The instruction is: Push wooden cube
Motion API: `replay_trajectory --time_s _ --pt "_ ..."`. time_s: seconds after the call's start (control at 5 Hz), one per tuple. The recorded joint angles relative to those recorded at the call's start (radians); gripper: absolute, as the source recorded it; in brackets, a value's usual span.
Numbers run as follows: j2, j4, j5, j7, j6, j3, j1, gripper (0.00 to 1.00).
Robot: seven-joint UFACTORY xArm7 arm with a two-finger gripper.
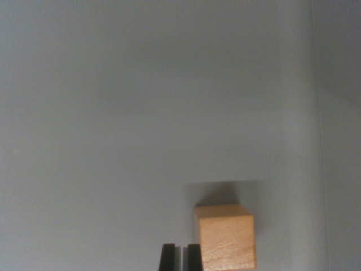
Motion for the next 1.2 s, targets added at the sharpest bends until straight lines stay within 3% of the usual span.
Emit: replay_trajectory --time_s 0.2,0.4,0.6,0.8,1.0,1.2 --pt "-0.005 -0.047 -0.0109 -0.009 -0.042 -0.01 -0.0089 0.0" --pt "-0.005 -0.047 -0.0109 -0.009 -0.042 -0.01 -0.0089 0.0" --pt "-0.009 -0.095 -0.0218 -0.019 -0.084 -0.02 -0.0178 0.0" --pt "-0.009 -0.095 -0.0218 -0.019 -0.084 -0.02 -0.0178 0.0" --pt "-0.014 -0.141 -0.0325 -0.028 -0.125 -0.03 -0.0266 0.0" --pt "-0.014 -0.141 -0.0325 -0.028 -0.125 -0.03 -0.0266 0.0"
